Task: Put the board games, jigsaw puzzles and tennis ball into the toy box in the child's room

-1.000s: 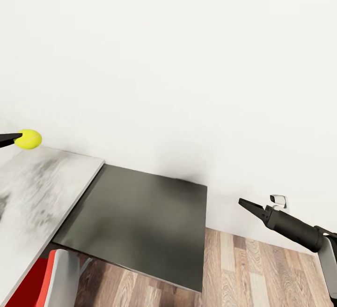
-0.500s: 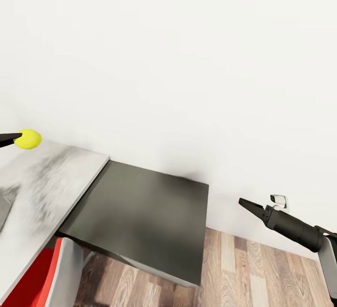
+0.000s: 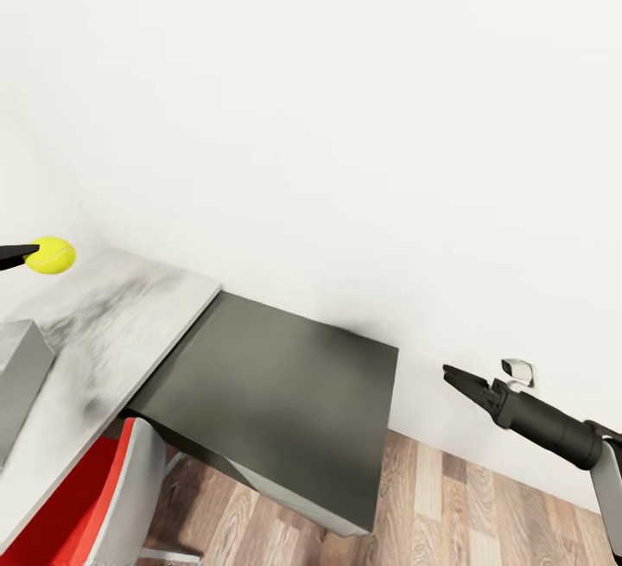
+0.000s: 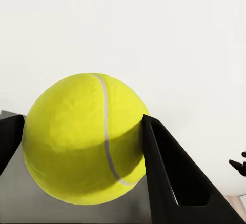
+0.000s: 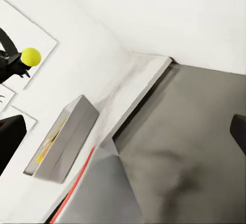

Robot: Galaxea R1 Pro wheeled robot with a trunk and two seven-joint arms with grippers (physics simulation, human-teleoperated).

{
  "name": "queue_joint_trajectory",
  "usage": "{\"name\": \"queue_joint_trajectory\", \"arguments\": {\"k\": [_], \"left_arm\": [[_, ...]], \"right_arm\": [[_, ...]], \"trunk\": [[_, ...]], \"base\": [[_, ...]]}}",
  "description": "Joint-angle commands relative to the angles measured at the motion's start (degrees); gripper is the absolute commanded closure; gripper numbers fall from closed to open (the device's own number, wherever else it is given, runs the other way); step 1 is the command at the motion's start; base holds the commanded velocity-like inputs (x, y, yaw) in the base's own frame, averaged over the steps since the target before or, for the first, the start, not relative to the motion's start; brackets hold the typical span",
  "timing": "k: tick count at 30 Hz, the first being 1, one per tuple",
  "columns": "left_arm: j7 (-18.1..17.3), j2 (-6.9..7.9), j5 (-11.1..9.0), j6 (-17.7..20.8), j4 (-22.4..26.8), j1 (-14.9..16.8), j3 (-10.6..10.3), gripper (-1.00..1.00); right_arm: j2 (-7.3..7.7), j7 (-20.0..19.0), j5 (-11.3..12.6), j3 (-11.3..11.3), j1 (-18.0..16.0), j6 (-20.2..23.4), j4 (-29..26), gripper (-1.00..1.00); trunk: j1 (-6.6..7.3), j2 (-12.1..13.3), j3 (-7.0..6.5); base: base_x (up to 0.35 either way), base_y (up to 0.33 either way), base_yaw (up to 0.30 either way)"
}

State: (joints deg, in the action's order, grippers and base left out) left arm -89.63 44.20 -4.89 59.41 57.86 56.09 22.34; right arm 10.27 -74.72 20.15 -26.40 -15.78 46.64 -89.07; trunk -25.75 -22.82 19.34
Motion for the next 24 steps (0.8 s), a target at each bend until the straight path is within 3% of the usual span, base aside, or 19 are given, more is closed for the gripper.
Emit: {"name": "queue_joint_trajectory", "arguments": {"k": [1,8,24], "left_arm": [[-0.4,0.00,0.1,0.6,0.0,0.1,0.0,1.00],[-0.4,0.00,0.1,0.6,0.0,0.1,0.1,1.00],[-0.4,0.70,0.0,0.6,0.1,0.1,0.1,1.00]], "right_arm": [[0.01,-1.9,0.2,-0.2,0.3,-0.3,-0.1,-1.00],[0.03,-4.6,0.2,-0.3,0.7,-1.2,-0.1,-1.00],[0.01,-4.7,0.1,-0.3,0.7,-1.4,-0.1,-1.00]], "trunk": [[-0.03,-0.1,0.02],[-0.03,-0.1,-0.51],[-0.03,-0.1,-1.71]], "base": [[0.000,-0.003,0.191],[0.000,-0.001,0.191],[0.000,0.000,0.191]]}}
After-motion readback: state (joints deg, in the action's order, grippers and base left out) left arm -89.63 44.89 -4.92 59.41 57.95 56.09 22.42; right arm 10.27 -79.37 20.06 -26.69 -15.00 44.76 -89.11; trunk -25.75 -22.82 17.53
